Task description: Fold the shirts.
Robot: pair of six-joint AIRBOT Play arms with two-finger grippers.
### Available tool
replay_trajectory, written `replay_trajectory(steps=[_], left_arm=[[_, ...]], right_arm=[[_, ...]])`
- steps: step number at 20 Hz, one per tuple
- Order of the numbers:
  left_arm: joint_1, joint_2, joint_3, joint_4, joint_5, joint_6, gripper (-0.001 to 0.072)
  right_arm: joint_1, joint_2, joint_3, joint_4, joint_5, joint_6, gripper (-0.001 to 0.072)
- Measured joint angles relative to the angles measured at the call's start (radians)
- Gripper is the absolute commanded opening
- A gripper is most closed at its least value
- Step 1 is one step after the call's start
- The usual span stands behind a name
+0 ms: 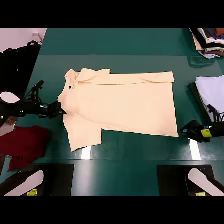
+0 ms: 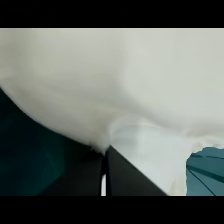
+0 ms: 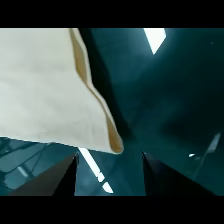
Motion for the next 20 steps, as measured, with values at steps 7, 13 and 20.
replay_trajectory(steps=[7,13,20], left_arm=[[0.000,0.006,0.005,-0.001,-0.004,0.007,0.0025],[0.000,0.161,0.108,0.026,-0.032,0.006,0.0026],[0.000,0.326,0.674,0.039,-0.115,-0.010,0.0026]], right_arm=[[0.086,-0.103,-0.023,0.088,-0.066,-0.047,0.0018],[0.198,0.013,0.163,0.103,-0.054,-0.050,0.0017],[0.258,0.234,0.716,0.103,-0.098,-0.016,0.0017]])
